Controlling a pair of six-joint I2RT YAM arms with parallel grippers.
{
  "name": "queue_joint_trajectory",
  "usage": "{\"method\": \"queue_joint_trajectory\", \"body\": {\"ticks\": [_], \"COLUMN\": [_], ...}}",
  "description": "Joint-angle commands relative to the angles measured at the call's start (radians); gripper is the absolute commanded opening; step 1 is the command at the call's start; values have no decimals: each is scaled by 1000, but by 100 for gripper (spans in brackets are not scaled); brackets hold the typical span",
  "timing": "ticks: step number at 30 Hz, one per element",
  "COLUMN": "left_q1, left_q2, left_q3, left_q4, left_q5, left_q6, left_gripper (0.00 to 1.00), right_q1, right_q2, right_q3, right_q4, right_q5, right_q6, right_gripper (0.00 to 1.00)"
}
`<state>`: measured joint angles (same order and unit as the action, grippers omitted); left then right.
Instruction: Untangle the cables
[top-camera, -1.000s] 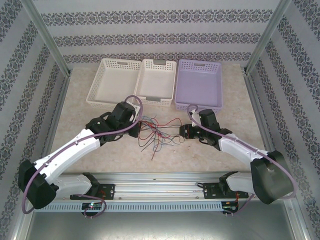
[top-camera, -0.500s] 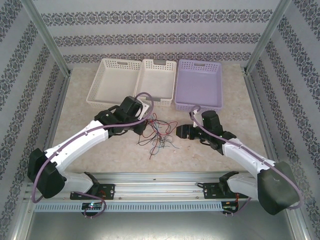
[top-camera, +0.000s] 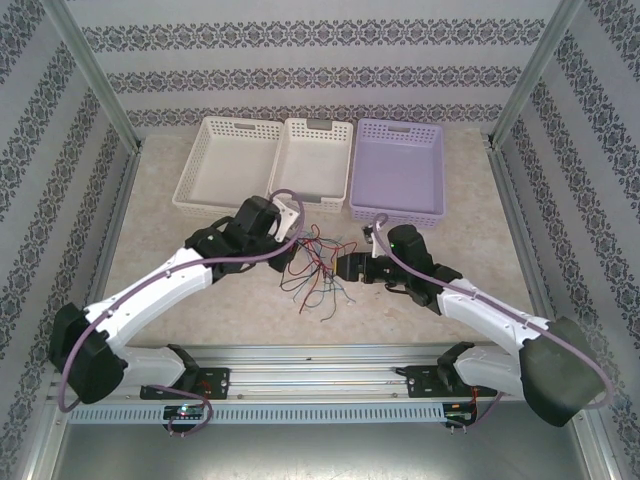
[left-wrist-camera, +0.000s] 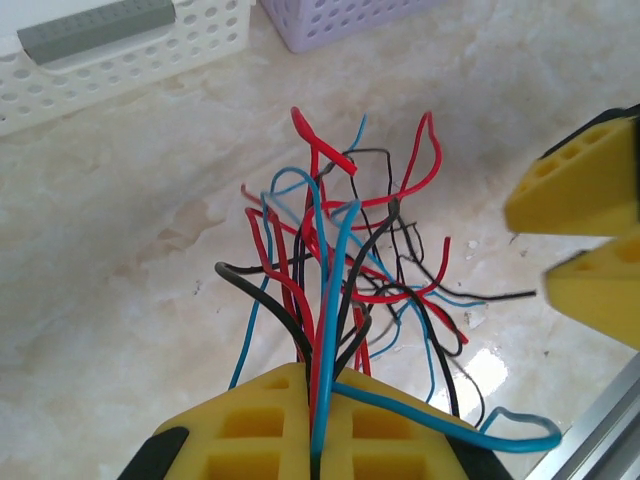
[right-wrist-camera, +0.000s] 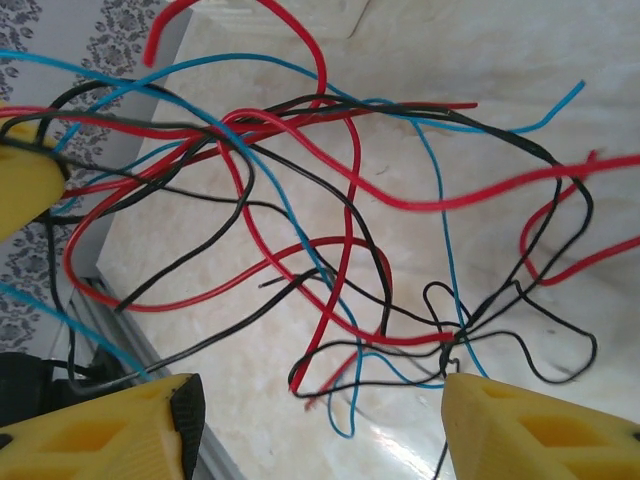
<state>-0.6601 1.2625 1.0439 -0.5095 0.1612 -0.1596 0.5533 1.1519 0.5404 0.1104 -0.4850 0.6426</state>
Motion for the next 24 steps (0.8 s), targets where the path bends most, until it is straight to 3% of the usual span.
{"method": "queue_joint_trajectory", "body": {"ticks": [1, 8, 24], "left_q1": [2, 1, 1], "left_q2": [-71, -90, -141], "left_q3": [-39, -58, -88], "left_q4": [115, 134, 167], "left_q5": [43, 94, 85], "left_q6": [3, 12, 13], "left_gripper": [0, 0, 0], "right_q1": [24, 46, 91], "right_q2": [20, 43, 26], "right_q3": [12, 15, -47], "right_q4": [130, 239, 271], "right_q5": [60, 131, 266], "right_q6": [139, 260, 469], "right_gripper": [62, 60, 57]}}
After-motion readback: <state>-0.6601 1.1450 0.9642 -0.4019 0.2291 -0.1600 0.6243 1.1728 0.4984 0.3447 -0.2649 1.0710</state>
